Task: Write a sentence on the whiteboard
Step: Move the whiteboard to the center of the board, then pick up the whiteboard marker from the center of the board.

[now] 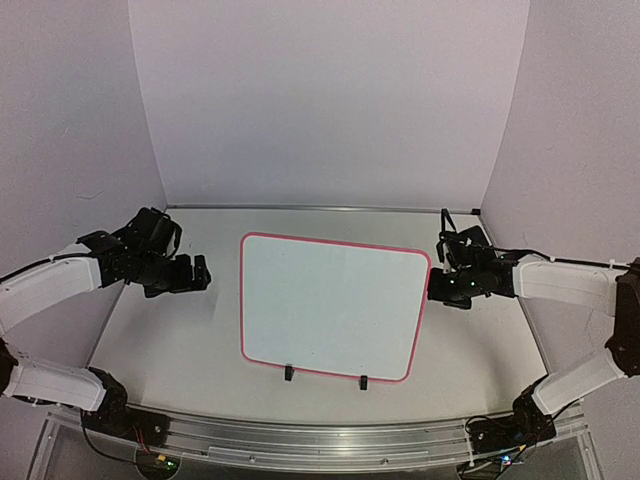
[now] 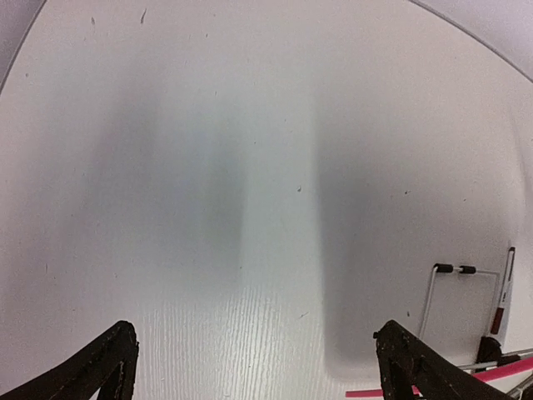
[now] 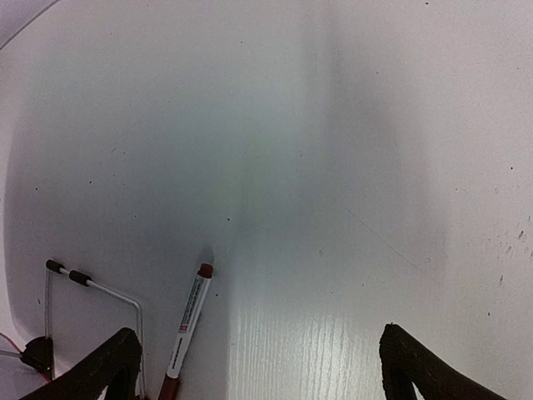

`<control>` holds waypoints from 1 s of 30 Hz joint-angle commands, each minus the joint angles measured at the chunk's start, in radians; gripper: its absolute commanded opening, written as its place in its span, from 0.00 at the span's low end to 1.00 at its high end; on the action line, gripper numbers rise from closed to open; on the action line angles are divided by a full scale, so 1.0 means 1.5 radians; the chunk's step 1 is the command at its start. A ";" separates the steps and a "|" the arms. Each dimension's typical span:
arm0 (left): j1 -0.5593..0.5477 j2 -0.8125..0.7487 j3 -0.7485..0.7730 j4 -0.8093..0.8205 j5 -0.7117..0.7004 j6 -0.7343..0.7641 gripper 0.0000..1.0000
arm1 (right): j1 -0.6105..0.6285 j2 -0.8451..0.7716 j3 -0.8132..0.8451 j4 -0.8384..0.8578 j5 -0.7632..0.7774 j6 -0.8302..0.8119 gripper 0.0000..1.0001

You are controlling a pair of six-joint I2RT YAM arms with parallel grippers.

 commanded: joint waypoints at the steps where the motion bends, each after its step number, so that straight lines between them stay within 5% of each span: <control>1: 0.014 0.013 0.083 -0.052 -0.004 0.015 1.00 | -0.001 0.006 0.003 0.014 -0.011 -0.053 0.95; 15: 0.049 0.041 0.121 -0.067 0.002 -0.003 1.00 | 0.013 0.233 0.149 0.039 -0.099 -0.044 0.61; 30: 0.073 0.051 0.117 -0.035 0.061 0.076 1.00 | 0.087 0.272 0.158 -0.008 0.000 0.116 0.49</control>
